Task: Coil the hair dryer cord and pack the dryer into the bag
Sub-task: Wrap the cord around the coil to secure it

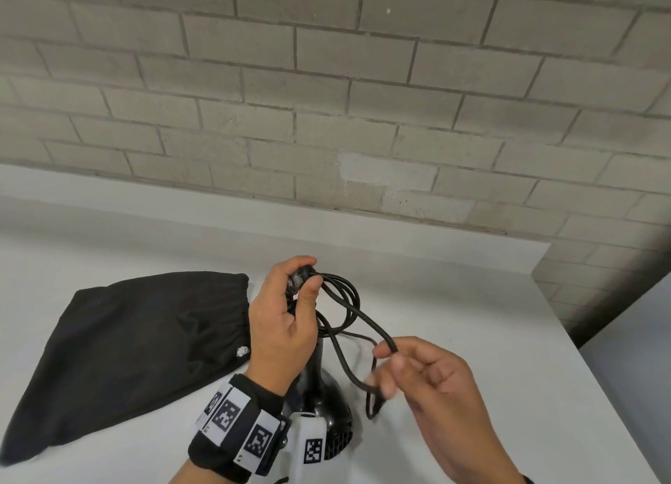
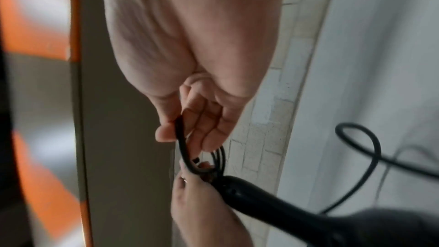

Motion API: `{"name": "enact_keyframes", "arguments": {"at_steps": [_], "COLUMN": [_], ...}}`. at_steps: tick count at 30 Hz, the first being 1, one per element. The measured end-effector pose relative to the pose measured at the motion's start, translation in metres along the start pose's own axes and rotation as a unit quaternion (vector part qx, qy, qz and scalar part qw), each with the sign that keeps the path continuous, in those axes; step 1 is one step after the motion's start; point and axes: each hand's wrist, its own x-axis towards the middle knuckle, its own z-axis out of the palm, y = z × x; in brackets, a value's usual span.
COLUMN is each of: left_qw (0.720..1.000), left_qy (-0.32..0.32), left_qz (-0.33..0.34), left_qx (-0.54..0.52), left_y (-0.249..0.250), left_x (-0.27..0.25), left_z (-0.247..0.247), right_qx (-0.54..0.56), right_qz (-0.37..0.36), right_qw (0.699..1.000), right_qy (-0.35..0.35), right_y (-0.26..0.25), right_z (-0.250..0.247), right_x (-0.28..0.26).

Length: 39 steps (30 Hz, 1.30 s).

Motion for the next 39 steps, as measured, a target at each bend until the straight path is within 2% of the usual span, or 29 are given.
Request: {"name": "enact_keyframes", "arguments": {"at_steps": [2,4,8,10,13,16,19,23,26,28,30,32,34,37,39], "left_qw": [1.000,1.000,1.000,1.000,0.999,0.999,0.999,0.999,0.998,0.999,0.999,0.999,0.999,0.999,0.998], "left_qy": [-0.009,-0.016,0.000,-0.003,-0.021,-0.027,-0.028,0.009,0.028,0.027,0.022,0.020,0.017,0.016,0.017], "left_qz": [0.012,0.020,-0.010,-0.013,-0.009,-0.002,-0.007,-0.021,-0.041,-0.041,-0.036,-0.040,-0.046,-0.046,-0.056], "left_qx": [0.006,0.005,-0.012,-0.015,-0.023,-0.025,-0.028,-0.023,-0.025,-0.017,-0.007,-0.012,-0.019,-0.017,-0.029], "left_y": [0.000,0.002,0.003,0.001,0.003,0.005,0.005,-0.001,-0.009,-0.011,-0.011,-0.012,-0.012,-0.009,-0.007], "left_x": [-0.002,-0.003,-0.001,0.001,0.000,-0.001,0.001,0.003,0.006,0.008,0.008,0.008,0.007,0.007,0.007], "left_z": [0.003,0.007,0.009,0.007,0.008,0.009,0.009,0.001,-0.007,-0.011,-0.011,-0.011,-0.010,-0.010,-0.009], "right_qx": [0.081,0.115,-0.030,-0.115,-0.208,-0.211,-0.163,-0.079,0.049,0.119,0.143,0.118,0.037,-0.119,-0.178], "right_qz": [0.054,0.060,-0.030,-0.079,-0.111,-0.136,-0.158,-0.108,-0.059,-0.011,0.054,0.106,0.124,0.076,0.039], "right_qw": [0.995,0.991,0.998,0.990,0.972,0.966,0.969,0.975,0.974,0.971,0.974,0.979,0.982,0.966,0.951], "right_qy": [-0.005,-0.017,-0.049,-0.028,0.006,0.056,0.103,0.179,0.214,0.208,0.165,0.125,0.141,0.216,0.251], "right_y": [0.001,0.004,0.016,0.020,0.026,0.026,0.024,0.014,0.015,0.016,0.014,0.011,0.010,0.009,0.010], "right_z": [-0.006,-0.010,-0.010,-0.006,0.005,0.017,0.020,0.008,-0.019,-0.034,-0.046,-0.058,-0.068,-0.072,-0.065], "right_x": [-0.004,-0.005,-0.010,-0.011,-0.007,0.001,0.006,0.006,-0.003,-0.014,-0.028,-0.038,-0.040,-0.033,-0.027]}}
